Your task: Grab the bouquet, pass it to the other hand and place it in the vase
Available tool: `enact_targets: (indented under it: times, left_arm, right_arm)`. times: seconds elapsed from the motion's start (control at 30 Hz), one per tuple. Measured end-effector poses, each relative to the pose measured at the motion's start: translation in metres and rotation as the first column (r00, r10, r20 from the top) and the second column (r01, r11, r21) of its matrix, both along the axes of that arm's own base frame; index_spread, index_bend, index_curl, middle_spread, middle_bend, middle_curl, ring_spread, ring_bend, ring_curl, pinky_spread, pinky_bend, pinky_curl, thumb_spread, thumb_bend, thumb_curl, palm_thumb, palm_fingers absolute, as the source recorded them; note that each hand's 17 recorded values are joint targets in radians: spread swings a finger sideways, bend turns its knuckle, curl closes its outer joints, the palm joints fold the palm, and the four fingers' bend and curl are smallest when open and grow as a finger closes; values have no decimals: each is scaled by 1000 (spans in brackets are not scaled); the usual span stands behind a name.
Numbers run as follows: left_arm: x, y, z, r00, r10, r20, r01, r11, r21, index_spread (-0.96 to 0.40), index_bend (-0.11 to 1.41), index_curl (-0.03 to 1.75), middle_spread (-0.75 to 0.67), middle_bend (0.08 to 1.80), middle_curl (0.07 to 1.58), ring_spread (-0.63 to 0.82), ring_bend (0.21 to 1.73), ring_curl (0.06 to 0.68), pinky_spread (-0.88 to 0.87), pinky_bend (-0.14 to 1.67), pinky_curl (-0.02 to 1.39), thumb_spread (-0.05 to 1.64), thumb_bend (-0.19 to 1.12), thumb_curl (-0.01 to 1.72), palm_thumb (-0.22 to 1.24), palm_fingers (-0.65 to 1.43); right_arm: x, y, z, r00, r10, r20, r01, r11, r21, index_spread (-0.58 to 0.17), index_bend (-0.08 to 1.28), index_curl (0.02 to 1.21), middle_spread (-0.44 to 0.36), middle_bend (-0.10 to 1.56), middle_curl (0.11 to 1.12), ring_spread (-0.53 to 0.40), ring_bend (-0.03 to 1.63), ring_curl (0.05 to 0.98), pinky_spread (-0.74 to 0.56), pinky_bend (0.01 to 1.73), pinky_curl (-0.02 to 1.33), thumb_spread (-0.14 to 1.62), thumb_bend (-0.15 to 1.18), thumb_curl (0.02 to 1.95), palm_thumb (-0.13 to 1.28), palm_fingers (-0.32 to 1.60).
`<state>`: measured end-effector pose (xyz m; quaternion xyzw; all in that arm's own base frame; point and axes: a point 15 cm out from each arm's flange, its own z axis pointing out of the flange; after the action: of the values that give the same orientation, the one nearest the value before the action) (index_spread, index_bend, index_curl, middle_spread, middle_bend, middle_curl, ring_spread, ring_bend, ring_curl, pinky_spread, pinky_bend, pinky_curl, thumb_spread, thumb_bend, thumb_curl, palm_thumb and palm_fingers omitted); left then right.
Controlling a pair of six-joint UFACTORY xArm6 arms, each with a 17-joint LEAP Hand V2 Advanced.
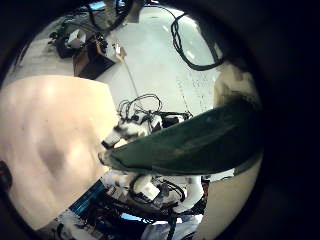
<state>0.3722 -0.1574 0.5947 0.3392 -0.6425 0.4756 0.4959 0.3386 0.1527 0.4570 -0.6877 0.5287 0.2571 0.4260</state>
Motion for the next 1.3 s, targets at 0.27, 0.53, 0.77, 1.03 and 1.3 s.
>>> enact_targets:
  times: [0.27,0.53,0.77,1.03,1.3]
  left_arm:
    - [15,68,50,964,194,183,-208,976,59,-630,772,1020,-503,1119,969,-408,1459,574,-470,1455,564,1108,116,668,937,1098]
    - [20,153,77,872,413,264,-442,895,62,-667,739,1102,-515,1114,988,-402,1470,569,-476,1453,575,1103,86,715,954,1097]
    - [0,216,73,812,500,301,-541,839,67,-690,710,1154,-523,1104,1000,-399,1472,564,-479,1446,580,1103,61,745,964,1100]
    - [-14,279,49,766,575,288,-618,781,84,-708,686,1197,-530,1093,1011,-398,1470,559,-481,1438,585,1106,38,774,978,1107]
    - [-19,315,9,763,599,241,-639,754,152,-722,661,1227,-536,1084,1020,-397,1470,555,-483,1432,590,1109,17,799,988,1109]
  right_arm:
    - [0,0,-2,1000,5,-8,-5,1000,3,-338,478,451,-54,699,436,-66,992,423,72,854,659,1018,-37,573,587,15]
    - [4,-1,-4,1000,-6,-12,6,1000,5,-368,323,389,-1,516,364,51,804,334,288,734,547,1033,-31,500,573,-48]
    - [10,-2,-4,1000,-22,-12,22,1000,13,-370,200,354,32,392,329,115,692,278,349,649,465,1039,-26,462,576,30]
    - [14,-3,-12,999,-22,-35,22,1000,15,-371,172,338,39,334,323,128,637,255,361,601,414,1040,-25,445,582,81]
    - [17,-4,-18,998,-21,-53,22,1000,18,-371,168,323,36,295,324,141,594,240,364,572,376,1037,-24,440,595,122]
